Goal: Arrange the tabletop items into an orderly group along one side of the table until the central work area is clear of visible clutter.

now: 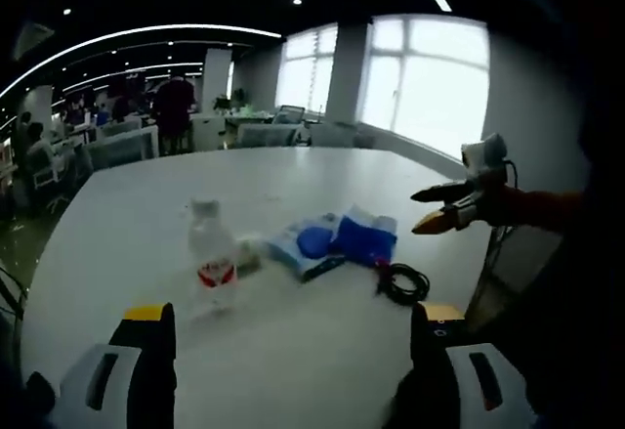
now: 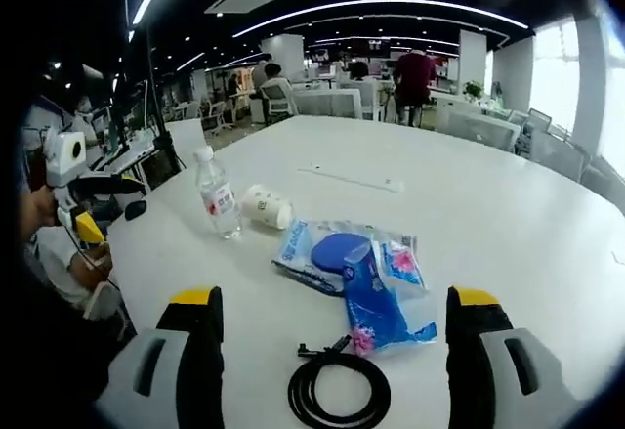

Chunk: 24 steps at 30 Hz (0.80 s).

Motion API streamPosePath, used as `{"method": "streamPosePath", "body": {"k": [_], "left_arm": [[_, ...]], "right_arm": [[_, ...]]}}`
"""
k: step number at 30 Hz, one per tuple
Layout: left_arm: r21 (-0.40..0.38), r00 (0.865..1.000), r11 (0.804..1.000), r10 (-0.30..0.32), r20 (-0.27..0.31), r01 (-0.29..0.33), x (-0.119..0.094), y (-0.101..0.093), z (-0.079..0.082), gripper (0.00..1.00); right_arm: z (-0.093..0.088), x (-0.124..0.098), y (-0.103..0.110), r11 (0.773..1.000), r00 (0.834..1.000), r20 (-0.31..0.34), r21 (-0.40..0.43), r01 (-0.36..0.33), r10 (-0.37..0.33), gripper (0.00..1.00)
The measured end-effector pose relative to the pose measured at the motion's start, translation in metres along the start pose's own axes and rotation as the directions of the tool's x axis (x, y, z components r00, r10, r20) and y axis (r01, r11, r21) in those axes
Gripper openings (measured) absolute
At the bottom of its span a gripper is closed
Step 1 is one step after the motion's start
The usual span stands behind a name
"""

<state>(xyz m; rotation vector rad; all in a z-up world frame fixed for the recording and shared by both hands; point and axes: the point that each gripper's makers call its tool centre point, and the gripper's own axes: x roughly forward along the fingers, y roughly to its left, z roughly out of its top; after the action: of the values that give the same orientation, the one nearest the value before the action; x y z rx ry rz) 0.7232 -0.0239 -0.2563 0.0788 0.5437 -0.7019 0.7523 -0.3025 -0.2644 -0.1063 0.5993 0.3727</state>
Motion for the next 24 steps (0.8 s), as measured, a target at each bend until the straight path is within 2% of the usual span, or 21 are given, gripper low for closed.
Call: {"method": "streamPosePath", "body": {"k": [4, 9, 18, 24], "left_arm": [[-0.003, 1.0, 1.0, -0.001, -0.019, 0.001, -0.001, -0.004, -0.004, 0.99], [-0.011, 1.0, 1.0, -0.001, -0.005, 0.0, -0.002, -0.007, 0.003, 0.99], [-0.015, 1.0, 1.0, 0.014, 0.007, -0.013, -0.002, -0.002, 0.008, 0.96], [-0.037, 1.0, 0.999, 0.014, 0.026, -0.013, -0.001, 0.005, 0.01, 0.97]], "right_arm": [[0.013, 0.011, 0.012, 0.998, 0.999, -0.005, -0.039, -0.039, 0.039, 0.86], [0.023, 0.027, 0.025, 0.994, 0.997, -0.007, -0.081, -0.073, 0.072, 0.79], [0.029, 0.062, 0.047, 0.98, 0.989, -0.048, -0.137, -0.144, 0.139, 0.72], [0.036, 0.085, 0.062, 0.971, 0.982, -0.072, -0.153, -0.181, 0.172, 0.7]]}}
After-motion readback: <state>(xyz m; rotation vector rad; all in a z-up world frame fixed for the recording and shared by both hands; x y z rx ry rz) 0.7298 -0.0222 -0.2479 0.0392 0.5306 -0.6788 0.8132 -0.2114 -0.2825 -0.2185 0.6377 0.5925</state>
